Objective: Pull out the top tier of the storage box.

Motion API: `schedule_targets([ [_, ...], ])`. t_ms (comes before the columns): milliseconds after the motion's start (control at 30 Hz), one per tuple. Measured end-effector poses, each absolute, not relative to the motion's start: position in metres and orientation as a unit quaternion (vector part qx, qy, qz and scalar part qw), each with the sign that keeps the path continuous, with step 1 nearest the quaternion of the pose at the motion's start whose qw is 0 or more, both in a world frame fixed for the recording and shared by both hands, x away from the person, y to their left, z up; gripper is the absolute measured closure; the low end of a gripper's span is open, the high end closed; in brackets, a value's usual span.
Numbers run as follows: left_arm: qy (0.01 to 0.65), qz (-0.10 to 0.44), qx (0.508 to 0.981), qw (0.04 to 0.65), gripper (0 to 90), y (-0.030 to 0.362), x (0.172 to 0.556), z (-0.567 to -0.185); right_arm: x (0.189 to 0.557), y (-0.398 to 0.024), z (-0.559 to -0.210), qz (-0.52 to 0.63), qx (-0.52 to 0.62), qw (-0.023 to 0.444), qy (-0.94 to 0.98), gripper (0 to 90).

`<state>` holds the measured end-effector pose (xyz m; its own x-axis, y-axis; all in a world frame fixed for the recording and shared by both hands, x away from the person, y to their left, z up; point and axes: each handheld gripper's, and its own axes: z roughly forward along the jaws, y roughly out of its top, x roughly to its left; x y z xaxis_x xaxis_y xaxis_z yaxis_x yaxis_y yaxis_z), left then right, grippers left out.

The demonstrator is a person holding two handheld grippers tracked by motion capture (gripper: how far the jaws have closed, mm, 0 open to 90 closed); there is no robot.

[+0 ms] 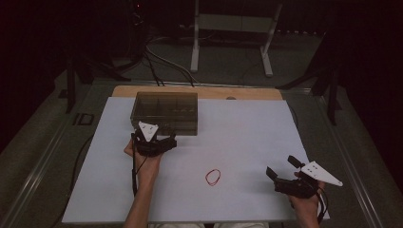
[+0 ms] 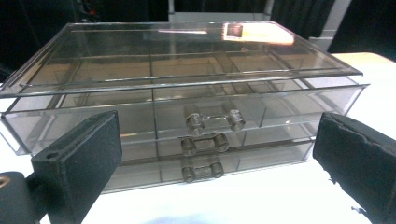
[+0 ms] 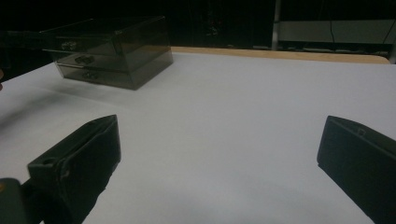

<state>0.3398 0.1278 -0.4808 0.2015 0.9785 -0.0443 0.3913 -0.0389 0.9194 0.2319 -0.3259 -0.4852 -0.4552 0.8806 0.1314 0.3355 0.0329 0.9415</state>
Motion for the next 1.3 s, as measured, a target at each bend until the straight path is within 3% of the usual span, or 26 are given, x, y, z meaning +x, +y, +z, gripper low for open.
schedule_targets([
  [733, 0.471, 0.282, 0.685, 0.479, 3.2, 0.158, 0.340, -0.460, 0.232, -0.325, -0.486, 0.526, 0.453, 0.258, 0.672, 0.0],
  [1300, 0.439, 0.287, 0.713, 0.465, 3.1, 0.170, 0.340, -0.447, 0.233, -0.325, -0.487, 0.523, 0.454, 0.258, 0.673, 0.0],
])
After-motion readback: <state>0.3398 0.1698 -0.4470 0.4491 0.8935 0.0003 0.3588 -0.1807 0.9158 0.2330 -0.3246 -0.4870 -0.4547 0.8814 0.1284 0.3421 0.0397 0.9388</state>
